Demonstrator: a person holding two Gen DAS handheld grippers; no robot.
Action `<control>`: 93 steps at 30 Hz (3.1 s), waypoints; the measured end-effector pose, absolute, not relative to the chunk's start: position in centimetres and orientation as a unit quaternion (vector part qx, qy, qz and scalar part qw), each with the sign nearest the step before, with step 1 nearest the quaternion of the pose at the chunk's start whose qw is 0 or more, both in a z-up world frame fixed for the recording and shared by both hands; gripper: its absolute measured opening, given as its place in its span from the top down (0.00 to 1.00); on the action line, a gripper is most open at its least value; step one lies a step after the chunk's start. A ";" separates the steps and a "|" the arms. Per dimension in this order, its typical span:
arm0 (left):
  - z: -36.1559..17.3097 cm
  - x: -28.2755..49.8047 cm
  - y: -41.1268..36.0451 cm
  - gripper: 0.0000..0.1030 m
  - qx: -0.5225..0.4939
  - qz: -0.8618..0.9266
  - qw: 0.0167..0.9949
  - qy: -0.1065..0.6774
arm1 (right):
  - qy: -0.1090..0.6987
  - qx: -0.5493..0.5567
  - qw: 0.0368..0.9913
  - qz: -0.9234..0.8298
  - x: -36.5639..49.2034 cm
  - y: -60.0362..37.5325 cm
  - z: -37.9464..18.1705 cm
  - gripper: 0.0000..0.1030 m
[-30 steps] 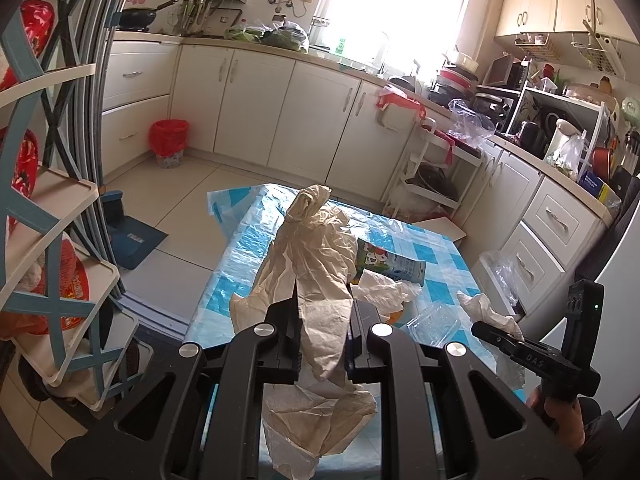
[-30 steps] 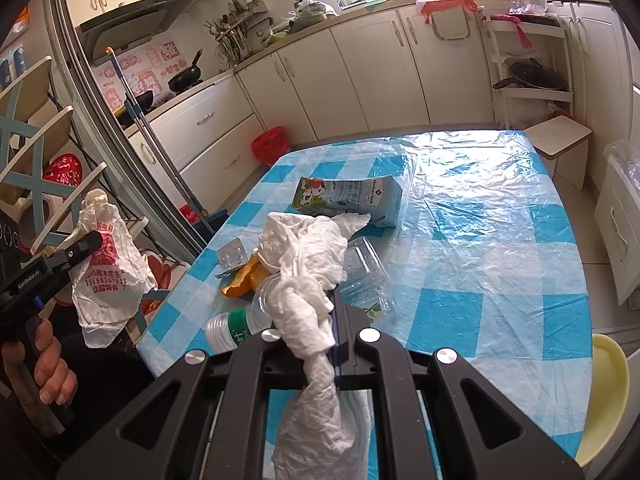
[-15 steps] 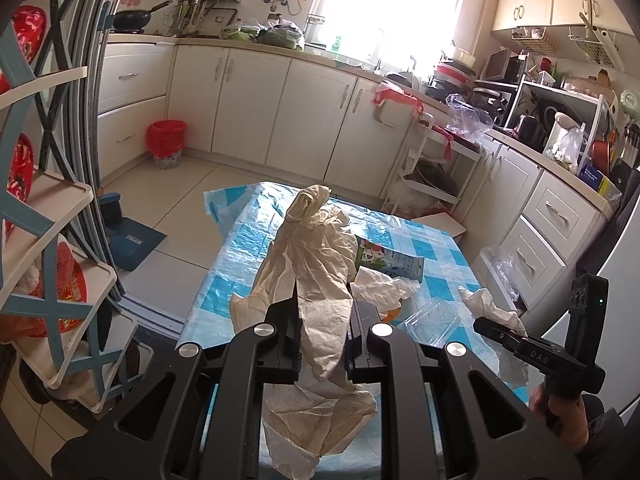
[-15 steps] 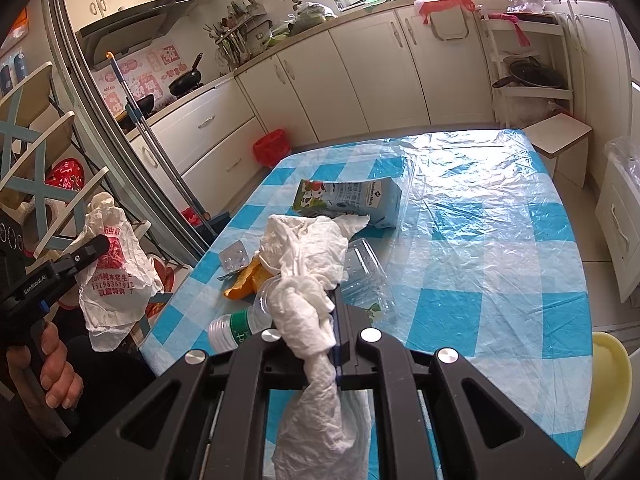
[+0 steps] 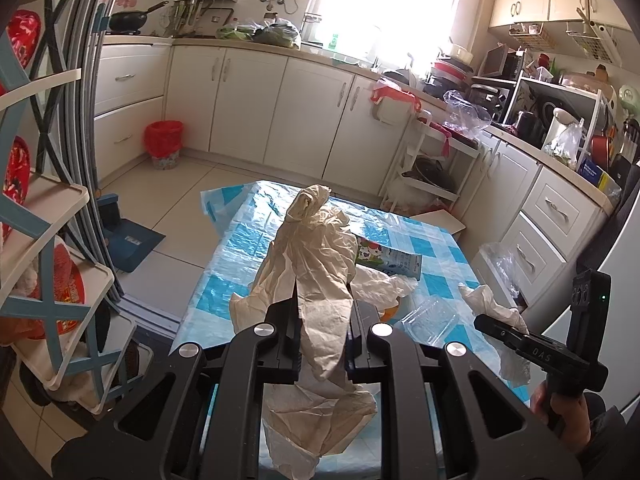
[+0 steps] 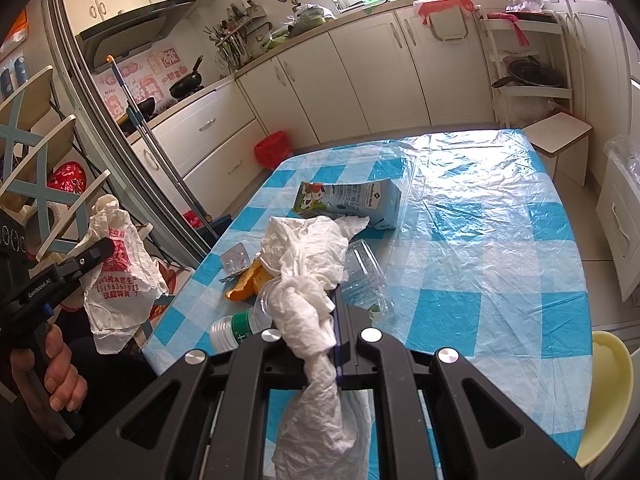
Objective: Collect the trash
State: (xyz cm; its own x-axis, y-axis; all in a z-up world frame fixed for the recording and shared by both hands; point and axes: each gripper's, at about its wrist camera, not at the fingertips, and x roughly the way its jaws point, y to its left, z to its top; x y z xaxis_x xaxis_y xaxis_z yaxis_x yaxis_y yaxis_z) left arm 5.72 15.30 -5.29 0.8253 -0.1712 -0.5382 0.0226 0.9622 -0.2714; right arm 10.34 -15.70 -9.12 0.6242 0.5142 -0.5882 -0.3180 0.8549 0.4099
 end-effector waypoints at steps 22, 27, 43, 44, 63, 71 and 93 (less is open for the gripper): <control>-5.4 6.0 14.6 0.86 -0.122 -0.053 0.947 0.293 | 0.364 0.139 0.892 0.231 10.1 -16.3 -8.9 0.89; -5.4 6.0 14.5 0.86 -0.122 -0.054 0.947 0.294 | 0.364 0.139 0.892 0.231 10.1 -16.3 -8.9 0.89; -5.5 6.0 14.3 0.86 -0.119 -0.055 0.946 0.295 | 0.361 0.143 0.893 0.229 10.1 -16.7 -8.9 0.89; -5.6 6.0 14.3 0.86 -0.118 -0.055 0.946 0.296 | 0.361 0.143 0.893 0.229 10.1 -16.8 -8.9 0.89; -5.7 5.9 13.7 0.86 -0.112 -0.063 0.946 0.297 | 0.357 0.147 0.894 0.227 9.9 -17.2 -8.6 0.89; -5.3 5.9 13.2 0.86 -0.108 -0.071 0.946 0.296 | 0.351 0.152 0.897 0.221 9.7 -18.1 -8.2 0.89; -6.1 9.7 -3.9 0.86 -0.105 -0.244 0.902 0.340 | 0.384 0.252 0.888 0.013 7.4 -33.6 -12.2 0.89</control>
State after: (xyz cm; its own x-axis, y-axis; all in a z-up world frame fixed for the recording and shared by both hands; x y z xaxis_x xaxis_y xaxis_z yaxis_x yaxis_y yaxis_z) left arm 9.69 -3.90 -6.10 0.6507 -0.5111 -0.5615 0.3678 0.8592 -0.3557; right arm 7.39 -33.63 -12.24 0.7054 0.2168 -0.6748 0.1701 0.8725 0.4581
